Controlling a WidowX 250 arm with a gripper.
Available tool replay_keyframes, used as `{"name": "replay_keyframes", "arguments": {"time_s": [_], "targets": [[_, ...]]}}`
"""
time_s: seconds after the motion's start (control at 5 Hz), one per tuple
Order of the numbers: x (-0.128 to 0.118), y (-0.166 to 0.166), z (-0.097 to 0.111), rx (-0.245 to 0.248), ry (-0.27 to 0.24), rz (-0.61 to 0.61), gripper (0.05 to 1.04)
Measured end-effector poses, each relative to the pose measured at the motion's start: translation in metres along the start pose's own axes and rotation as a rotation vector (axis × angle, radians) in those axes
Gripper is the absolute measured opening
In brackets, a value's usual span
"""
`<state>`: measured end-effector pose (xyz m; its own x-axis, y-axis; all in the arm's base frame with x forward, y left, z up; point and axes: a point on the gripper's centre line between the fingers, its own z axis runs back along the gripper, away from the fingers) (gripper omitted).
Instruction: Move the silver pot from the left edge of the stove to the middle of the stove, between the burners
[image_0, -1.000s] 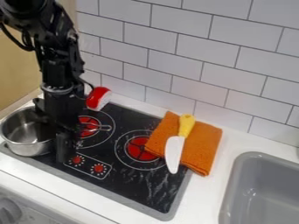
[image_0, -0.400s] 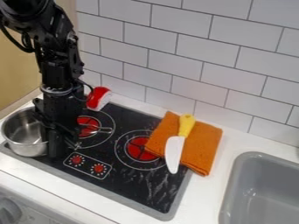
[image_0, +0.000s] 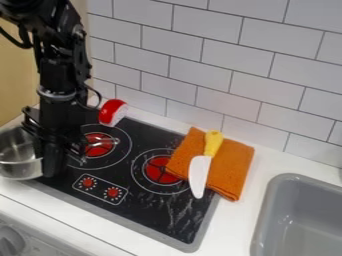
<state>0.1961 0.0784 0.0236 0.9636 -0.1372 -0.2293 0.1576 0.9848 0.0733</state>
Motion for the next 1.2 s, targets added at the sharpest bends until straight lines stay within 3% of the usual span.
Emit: {"name": "replay_keyframes", "arguments": {"time_s": [0.2, 0.4, 0.6, 0.8, 1.0, 1.2], "targets": [[0.005, -0.01, 0.011, -0.008, 0.032, 0.188, 0.064], [0.016, -0.017, 0.019, -0.049, 0.04, 0.403, 0.064], [0.023, -0.034, 0.022, -0.16, 0.044, 0.639, 0.064], [0.048, -0.047, 0.033, -0.213, -0.021, 0.835, 0.064], [0.063, -0.053, 0.031, -0.237, -0.028, 1.006, 0.064], [0.093, -0.053, 0.033, -0.207, -0.013, 1.037, 0.064]]}}
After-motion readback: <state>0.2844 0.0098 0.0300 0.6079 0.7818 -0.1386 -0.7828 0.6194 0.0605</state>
